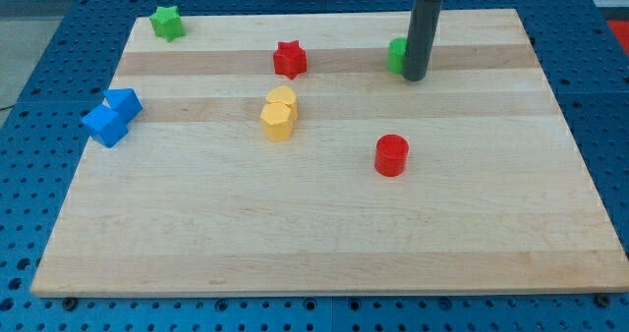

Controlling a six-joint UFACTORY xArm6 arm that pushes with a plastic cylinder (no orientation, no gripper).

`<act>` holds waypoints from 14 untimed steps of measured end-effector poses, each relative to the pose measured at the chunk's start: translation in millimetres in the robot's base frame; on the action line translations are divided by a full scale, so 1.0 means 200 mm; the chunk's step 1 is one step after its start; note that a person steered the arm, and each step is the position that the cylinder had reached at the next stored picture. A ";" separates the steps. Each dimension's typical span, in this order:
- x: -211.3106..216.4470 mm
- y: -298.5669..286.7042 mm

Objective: Push the green circle towards the green star

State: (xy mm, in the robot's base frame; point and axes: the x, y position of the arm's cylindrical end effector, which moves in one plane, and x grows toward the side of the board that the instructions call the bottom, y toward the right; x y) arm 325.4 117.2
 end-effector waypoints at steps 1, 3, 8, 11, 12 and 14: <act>-0.18 -0.08; -0.22 0.05; -0.52 -0.39; -0.42 -0.58; -0.35 -0.88; -0.34 -1.38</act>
State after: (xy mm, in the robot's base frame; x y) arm 256.9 -158.3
